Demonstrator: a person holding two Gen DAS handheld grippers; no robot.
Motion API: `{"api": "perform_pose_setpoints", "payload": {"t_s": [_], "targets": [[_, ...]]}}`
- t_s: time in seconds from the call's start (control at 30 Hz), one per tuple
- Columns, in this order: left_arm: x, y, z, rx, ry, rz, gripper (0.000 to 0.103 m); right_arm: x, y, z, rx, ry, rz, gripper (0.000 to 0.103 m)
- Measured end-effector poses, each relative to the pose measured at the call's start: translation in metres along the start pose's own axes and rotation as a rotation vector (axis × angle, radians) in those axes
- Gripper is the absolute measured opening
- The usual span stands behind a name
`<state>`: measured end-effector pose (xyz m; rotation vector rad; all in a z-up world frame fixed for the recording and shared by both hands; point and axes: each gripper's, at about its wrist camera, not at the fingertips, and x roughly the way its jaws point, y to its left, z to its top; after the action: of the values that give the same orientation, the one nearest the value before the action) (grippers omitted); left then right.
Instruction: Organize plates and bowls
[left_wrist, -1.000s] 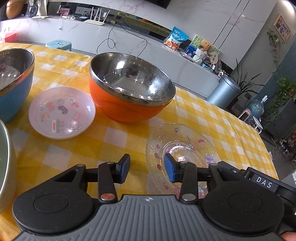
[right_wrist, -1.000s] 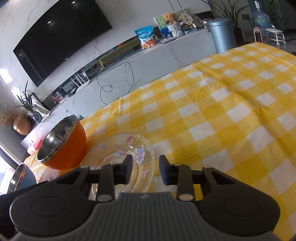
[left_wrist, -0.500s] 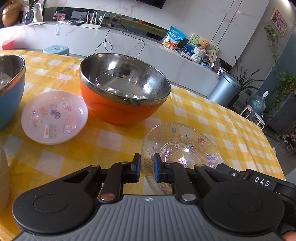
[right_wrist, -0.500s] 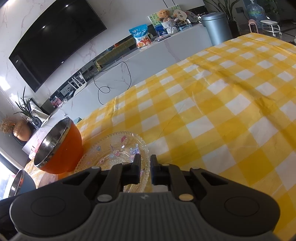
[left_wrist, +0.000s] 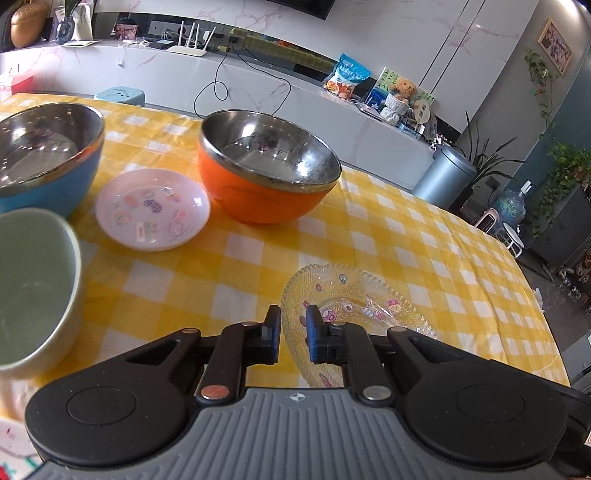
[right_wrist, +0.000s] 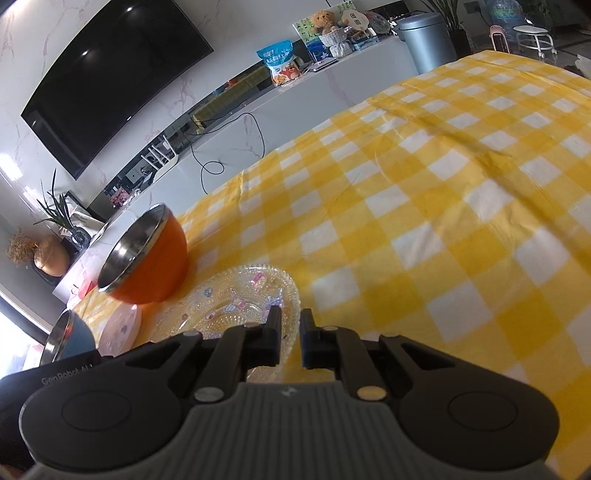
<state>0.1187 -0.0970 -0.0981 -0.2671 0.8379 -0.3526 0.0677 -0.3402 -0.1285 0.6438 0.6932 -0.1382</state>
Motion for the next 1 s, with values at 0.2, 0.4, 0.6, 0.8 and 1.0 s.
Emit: {"api": "perform_pose_setpoints", "payload": {"t_s": [0.2,0.4,0.6,0.8,1.0], "targets": [[-0.028,0.005,-0.015,0.004,0.001,0.004,0.015,-0.026,0.004,-0.022,0.011,0.02,0.009,0.008],[-0.058,0.01,-0.028,0.013,-0.021,0.019,0.015,-0.052,0.013,-0.043,0.001,0.024,0.027,0.008],[-0.079,0.016,-0.039,0.009,-0.026,0.021,0.015,-0.071,0.02,-0.058,-0.009,0.032,0.041,0.008],[-0.101,0.024,-0.049,0.008,-0.041,0.027,0.015,-0.086,0.029,-0.074,-0.032,0.038,0.047,0.008],[-0.122,0.039,-0.06,-0.002,-0.05,0.048,0.015,-0.095,0.042,-0.089,-0.073,0.058,0.065,0.009]]}}
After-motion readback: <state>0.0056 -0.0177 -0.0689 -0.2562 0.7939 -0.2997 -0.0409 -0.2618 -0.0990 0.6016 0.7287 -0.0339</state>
